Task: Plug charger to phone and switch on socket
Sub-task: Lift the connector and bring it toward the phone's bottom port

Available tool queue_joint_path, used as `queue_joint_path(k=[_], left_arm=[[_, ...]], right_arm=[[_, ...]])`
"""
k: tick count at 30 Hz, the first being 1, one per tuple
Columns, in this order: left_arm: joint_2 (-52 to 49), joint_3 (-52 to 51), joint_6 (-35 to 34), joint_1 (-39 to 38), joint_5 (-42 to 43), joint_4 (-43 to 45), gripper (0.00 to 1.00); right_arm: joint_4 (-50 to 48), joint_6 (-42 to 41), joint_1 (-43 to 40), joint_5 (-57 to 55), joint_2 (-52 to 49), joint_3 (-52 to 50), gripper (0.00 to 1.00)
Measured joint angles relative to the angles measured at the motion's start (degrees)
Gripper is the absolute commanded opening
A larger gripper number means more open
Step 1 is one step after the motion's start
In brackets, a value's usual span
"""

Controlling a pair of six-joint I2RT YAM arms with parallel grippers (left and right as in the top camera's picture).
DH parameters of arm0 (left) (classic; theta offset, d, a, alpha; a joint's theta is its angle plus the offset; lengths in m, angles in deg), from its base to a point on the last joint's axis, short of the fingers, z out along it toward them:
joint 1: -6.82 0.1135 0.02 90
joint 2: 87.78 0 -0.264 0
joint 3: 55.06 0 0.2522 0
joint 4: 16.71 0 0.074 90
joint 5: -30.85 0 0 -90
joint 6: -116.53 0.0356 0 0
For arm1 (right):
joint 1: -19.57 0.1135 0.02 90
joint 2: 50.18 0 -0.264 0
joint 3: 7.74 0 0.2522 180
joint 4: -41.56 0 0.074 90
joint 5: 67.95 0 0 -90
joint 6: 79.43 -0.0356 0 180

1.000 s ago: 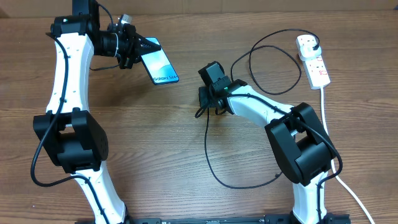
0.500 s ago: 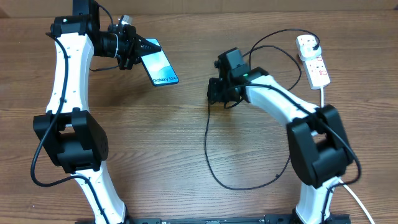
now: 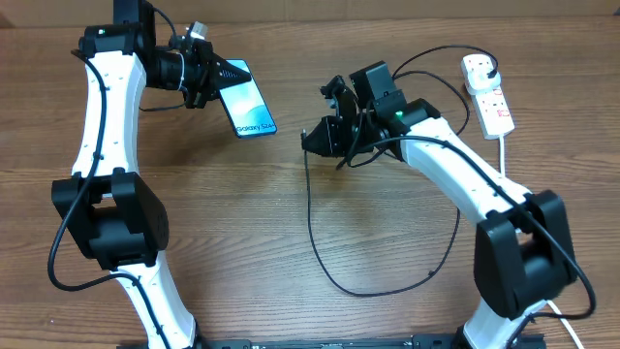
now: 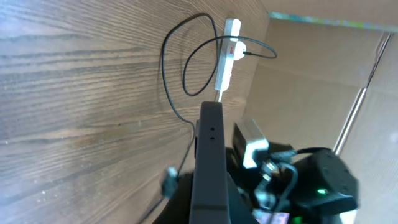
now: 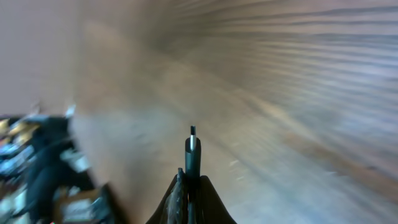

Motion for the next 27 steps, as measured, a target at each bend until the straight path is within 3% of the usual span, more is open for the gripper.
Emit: queue_joint_path(k=[14, 22, 27], left_arm=[[0.0, 0.0, 13.0, 0.0, 0.48, 2.29, 0.04], [0.0, 0.0, 14.4, 0.0, 7.82, 4.61, 0.04], [0.0, 0.0, 13.44, 0.0, 10.58, 4.68, 0.04]], right_arm=[[8.68, 6.05, 0.0, 21.73, 1.27, 0.04, 0.04], [3.58, 5.88, 0.11, 30.51, 1.27, -0.11, 0.04], [-2.69, 1.4, 0.5, 32.46, 1.27, -0.15, 0.04]])
